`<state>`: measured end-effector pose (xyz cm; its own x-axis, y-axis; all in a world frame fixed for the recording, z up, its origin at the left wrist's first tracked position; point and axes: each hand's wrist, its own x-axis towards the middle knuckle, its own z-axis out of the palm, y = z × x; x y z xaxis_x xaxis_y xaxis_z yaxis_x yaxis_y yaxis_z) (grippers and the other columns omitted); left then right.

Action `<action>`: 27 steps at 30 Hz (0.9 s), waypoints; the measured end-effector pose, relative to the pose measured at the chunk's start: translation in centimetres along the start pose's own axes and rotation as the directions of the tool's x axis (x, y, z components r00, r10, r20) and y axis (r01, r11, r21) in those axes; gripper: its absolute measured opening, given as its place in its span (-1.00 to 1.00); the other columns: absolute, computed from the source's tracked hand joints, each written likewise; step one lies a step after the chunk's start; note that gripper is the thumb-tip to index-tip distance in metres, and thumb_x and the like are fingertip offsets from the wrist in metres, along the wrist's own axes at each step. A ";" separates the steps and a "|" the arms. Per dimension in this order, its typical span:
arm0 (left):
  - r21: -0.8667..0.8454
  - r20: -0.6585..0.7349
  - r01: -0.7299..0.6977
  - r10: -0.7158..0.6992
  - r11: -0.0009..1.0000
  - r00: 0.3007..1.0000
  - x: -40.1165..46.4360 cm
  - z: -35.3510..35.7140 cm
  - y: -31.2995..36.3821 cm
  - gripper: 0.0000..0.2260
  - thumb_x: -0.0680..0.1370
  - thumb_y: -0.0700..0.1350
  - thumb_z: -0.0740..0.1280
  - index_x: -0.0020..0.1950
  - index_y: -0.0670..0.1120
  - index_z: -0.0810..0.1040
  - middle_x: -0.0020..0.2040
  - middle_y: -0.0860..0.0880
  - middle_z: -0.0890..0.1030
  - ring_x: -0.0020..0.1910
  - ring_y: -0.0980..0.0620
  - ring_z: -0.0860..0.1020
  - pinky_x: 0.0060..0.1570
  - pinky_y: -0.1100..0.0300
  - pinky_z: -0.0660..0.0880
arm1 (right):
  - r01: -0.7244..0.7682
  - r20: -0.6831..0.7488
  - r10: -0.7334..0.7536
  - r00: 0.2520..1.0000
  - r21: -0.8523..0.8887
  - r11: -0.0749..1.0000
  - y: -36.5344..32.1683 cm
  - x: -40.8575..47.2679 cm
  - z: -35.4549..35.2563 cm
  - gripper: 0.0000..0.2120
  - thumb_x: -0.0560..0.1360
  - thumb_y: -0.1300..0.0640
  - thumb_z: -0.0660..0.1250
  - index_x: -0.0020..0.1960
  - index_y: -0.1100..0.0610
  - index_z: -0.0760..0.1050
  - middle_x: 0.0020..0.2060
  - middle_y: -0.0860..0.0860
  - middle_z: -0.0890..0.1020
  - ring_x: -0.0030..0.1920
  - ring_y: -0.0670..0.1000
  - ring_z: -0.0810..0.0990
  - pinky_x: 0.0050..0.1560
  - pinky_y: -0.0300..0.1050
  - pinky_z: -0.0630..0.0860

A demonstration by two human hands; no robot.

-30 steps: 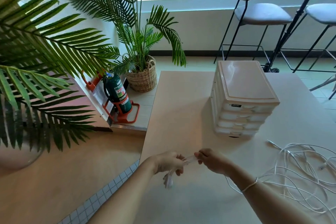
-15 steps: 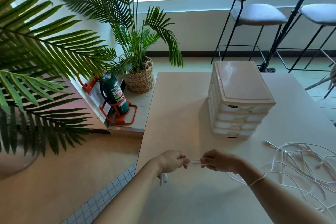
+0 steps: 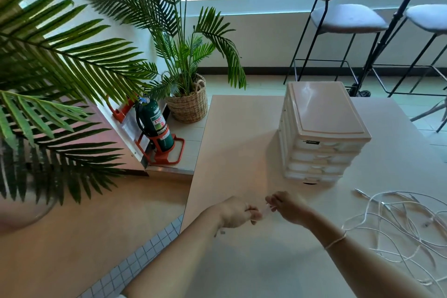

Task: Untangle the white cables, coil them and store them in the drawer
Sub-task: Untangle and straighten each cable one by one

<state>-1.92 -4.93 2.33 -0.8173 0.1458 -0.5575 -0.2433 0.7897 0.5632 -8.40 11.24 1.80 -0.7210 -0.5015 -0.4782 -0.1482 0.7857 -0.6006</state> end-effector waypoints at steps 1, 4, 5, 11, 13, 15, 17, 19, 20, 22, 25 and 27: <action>0.007 -0.020 0.018 -0.018 1.000 1.000 0.0 -0.3 -0.2 -0.74 0.62 -0.03 0.18 0.11 -0.15 0.57 0.05 -0.18 0.58 -0.09 0.08 0.39 -0.23 0.28 0.32 | 0.008 0.011 -0.008 1.000 -0.023 1.000 0.0 -0.2 0.3 -0.71 0.60 0.09 0.13 -0.17 0.11 0.56 -0.27 -0.04 0.57 -0.20 -0.04 0.55 -0.31 -0.31 0.33; 0.000 -0.088 0.082 -0.082 0.997 0.993 0.5 -1.3 -1.5 -0.75 0.61 -0.05 0.19 0.07 -0.17 0.58 -0.25 -0.01 0.48 -0.21 0.04 0.41 -0.31 0.28 0.32 | 0.031 0.176 -0.030 0.984 -0.001 1.000 -0.6 -1.2 1.4 -0.66 0.59 0.06 0.16 -0.36 0.01 0.40 -0.41 -0.07 0.42 -0.39 -0.11 0.36 -0.41 -0.31 0.26; 0.005 -0.092 0.096 -0.095 0.995 0.991 0.6 -1.4 -1.7 -0.76 0.61 -0.06 0.19 0.06 -0.17 0.58 -0.30 0.03 0.43 -0.27 0.07 0.40 -0.37 0.32 0.28 | 0.047 0.216 -0.041 0.976 -0.023 0.999 -0.8 -1.3 1.4 -0.65 0.59 0.05 0.16 -0.38 0.01 0.39 -0.43 -0.07 0.40 -0.41 -0.12 0.33 -0.41 -0.30 0.25; -0.007 -0.020 0.079 -0.079 0.997 0.997 0.4 -1.5 -1.5 -0.79 0.59 0.00 0.21 -0.01 -0.05 0.59 -0.21 -0.03 0.44 -0.15 0.01 0.39 -0.23 0.22 0.38 | 0.029 0.172 -0.047 0.984 0.103 0.994 0.1 -0.3 -0.4 -0.69 0.58 0.14 0.17 -0.33 0.04 0.44 -0.46 -0.04 0.36 -0.57 -0.20 0.27 -0.51 -0.34 0.20; -0.033 -0.058 0.092 -0.094 0.995 0.994 0.3 -1.8 -2.1 -0.79 0.60 -0.02 0.21 -0.02 -0.08 0.59 -0.16 -0.05 0.47 -0.13 0.00 0.40 -0.22 0.24 0.39 | 0.009 0.284 -0.048 0.958 0.138 0.990 0.3 -0.7 -0.3 -0.75 0.59 0.19 0.16 -0.24 0.06 0.45 -0.44 -0.04 0.39 -0.63 -0.20 0.25 -0.55 -0.34 0.19; -0.051 -0.105 0.097 -0.102 0.994 0.989 0.3 -2.1 -2.5 -0.77 0.61 -0.07 0.19 0.04 -0.17 0.58 -0.09 -0.08 0.51 -0.12 0.02 0.40 -0.29 0.35 0.31 | -0.028 0.349 -0.050 0.936 0.215 0.976 1.2 -1.1 -0.6 -0.81 0.58 0.27 0.15 -0.17 0.11 0.44 -0.43 -0.03 0.45 -0.64 -0.18 0.27 -0.58 -0.33 0.19; -0.072 -0.125 0.087 -0.096 0.994 0.987 0.2 -2.4 -2.7 -0.76 0.62 -0.09 0.18 0.07 -0.19 0.57 0.02 -0.13 0.58 -0.13 0.06 0.40 -0.32 0.42 0.29 | -0.064 0.317 -0.047 0.947 0.331 0.942 2.6 -1.3 -1.7 -0.84 0.56 0.33 0.16 -0.12 0.13 0.43 -0.46 -0.02 0.52 -0.65 -0.14 0.26 -0.62 -0.32 0.16; -0.079 -0.141 0.082 -0.092 0.994 0.986 0.2 -2.5 -2.8 -0.76 0.62 -0.09 0.18 0.08 -0.19 0.57 0.11 -0.13 0.60 -0.18 0.10 0.41 -0.35 0.48 0.28 | -0.109 0.272 -0.019 0.962 0.445 0.889 4.1 -1.3 -3.2 -0.88 0.54 0.35 0.20 -0.06 0.16 0.41 -0.47 0.02 0.56 -0.66 -0.10 0.24 -0.63 -0.35 0.12; -0.089 -0.139 0.082 -0.094 0.993 0.986 0.3 -2.4 -2.8 -0.76 0.62 -0.09 0.18 0.08 -0.19 0.57 0.11 -0.12 0.60 -0.18 0.10 0.42 -0.34 0.48 0.28 | -0.133 0.274 0.003 0.962 0.459 0.878 4.9 -1.3 -3.9 -0.90 0.53 0.35 0.22 -0.07 0.17 0.40 -0.46 0.06 0.56 -0.65 -0.09 0.24 -0.62 -0.36 0.11; -0.108 -0.133 0.079 -0.093 0.991 0.987 0.6 -2.2 -2.7 -0.76 0.62 -0.07 0.19 0.08 -0.18 0.57 0.05 -0.09 0.60 -0.11 0.07 0.43 -0.26 0.39 0.33 | -0.198 0.319 0.069 0.945 0.395 0.897 6.1 -1.8 -5.0 -0.91 0.51 0.33 0.25 -0.11 0.17 0.41 -0.45 0.09 0.55 -0.64 -0.06 0.26 -0.60 -0.35 0.11; -0.102 -0.115 0.078 -0.089 0.992 0.989 0.8 -1.8 -2.3 -0.75 0.61 -0.06 0.19 0.07 -0.17 0.58 -0.05 0.00 0.54 -0.05 0.05 0.44 -0.12 0.29 0.33 | -0.339 0.436 0.249 0.865 0.141 0.930 7.4 -2.2 -6.5 -0.92 0.50 0.32 0.24 -0.10 0.17 0.42 -0.41 0.08 0.57 -0.60 -0.04 0.41 -0.57 -0.31 0.23; -0.094 -0.099 0.080 -0.089 0.992 0.991 1.0 -1.6 -2.1 -0.75 0.61 -0.05 0.19 0.07 -0.17 0.58 -0.06 0.01 0.53 -0.07 0.05 0.44 -0.10 0.30 0.32 | -0.293 0.419 0.351 0.837 -0.197 0.935 7.1 -1.9 -6.7 -0.83 0.48 0.32 0.21 -0.01 0.12 0.48 -0.29 0.02 0.63 -0.39 -0.04 0.58 -0.43 -0.26 0.40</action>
<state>-3.03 -7.37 1.60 -0.8399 0.0148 -0.5425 -0.3561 0.7394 0.5714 -12.62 20.19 2.79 -0.3718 -0.2961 -0.8798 -0.0610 0.9535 -0.2951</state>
